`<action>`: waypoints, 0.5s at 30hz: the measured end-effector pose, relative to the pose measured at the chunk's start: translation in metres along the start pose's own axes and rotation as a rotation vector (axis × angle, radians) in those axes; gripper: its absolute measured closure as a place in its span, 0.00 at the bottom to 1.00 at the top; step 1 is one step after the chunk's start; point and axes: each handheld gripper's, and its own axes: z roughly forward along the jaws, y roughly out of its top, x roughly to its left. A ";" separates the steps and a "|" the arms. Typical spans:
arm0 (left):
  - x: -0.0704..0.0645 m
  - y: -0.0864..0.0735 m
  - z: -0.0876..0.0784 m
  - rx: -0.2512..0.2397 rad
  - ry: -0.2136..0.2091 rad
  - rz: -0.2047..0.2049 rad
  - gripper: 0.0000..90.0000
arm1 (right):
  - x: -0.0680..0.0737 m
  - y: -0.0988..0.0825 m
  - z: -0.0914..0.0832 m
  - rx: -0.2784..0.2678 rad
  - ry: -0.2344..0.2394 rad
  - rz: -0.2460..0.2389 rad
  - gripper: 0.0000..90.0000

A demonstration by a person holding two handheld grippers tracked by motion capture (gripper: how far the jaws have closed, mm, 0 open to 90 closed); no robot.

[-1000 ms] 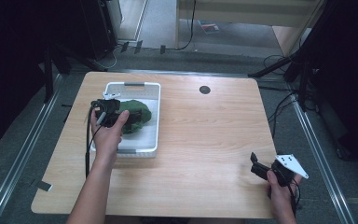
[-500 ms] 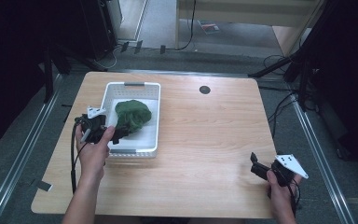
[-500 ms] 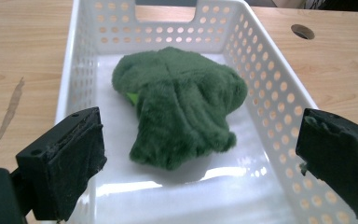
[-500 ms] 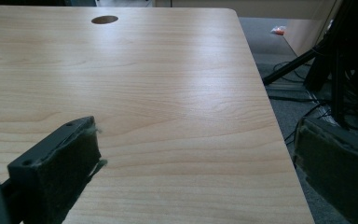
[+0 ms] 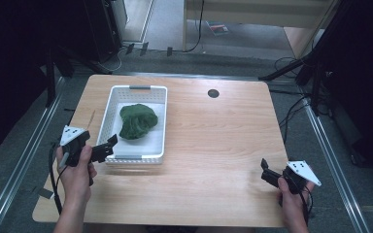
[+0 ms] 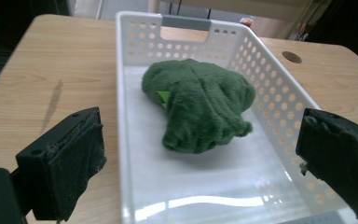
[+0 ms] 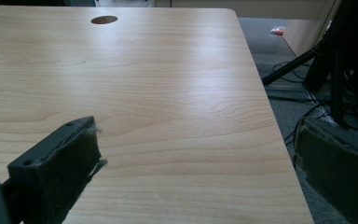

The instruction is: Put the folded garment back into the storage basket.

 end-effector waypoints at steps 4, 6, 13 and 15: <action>0.014 -0.015 -0.013 -0.069 -0.004 0.002 0.02 | 0.000 0.000 0.000 -0.001 0.002 0.000 0.01; 0.020 -0.025 -0.018 -0.093 0.000 0.004 0.02 | 0.000 0.000 0.000 -0.001 0.002 0.000 0.01; 0.044 -0.052 -0.035 -0.129 0.046 -0.003 0.02 | 0.000 0.000 0.000 0.001 0.002 0.004 0.01; 0.052 -0.059 -0.038 -0.143 0.052 0.009 0.02 | 0.000 0.000 0.000 0.001 0.001 0.004 0.01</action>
